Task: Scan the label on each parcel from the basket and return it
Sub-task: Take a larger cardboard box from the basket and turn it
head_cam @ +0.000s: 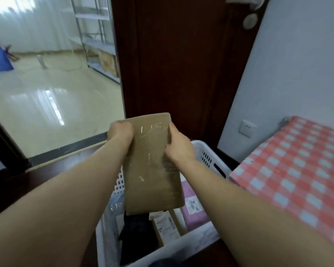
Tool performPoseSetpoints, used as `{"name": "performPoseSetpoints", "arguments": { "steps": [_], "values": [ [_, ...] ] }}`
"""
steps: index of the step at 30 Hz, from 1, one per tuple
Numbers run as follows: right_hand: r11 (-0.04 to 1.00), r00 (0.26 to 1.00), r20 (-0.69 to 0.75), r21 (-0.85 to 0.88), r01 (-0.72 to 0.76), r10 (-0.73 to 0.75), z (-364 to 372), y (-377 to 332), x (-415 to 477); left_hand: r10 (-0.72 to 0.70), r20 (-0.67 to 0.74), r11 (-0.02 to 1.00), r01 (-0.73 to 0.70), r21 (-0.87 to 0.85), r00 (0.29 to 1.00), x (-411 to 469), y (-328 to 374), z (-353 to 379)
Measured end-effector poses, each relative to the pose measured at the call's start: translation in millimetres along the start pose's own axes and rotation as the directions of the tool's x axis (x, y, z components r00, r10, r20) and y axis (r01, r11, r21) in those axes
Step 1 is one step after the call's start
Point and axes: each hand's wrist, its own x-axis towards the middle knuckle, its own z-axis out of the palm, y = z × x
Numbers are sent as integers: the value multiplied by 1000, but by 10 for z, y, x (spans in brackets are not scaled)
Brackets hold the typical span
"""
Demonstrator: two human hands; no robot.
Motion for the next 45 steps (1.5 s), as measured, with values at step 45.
{"name": "performPoseSetpoints", "arguments": {
  "steps": [45],
  "values": [
    [461, 673, -33, 752, -471, 739, -2642, 2286, -2689, 183, 799, 816, -542, 201, 573, -3887, 501, 1697]
  ]
}}
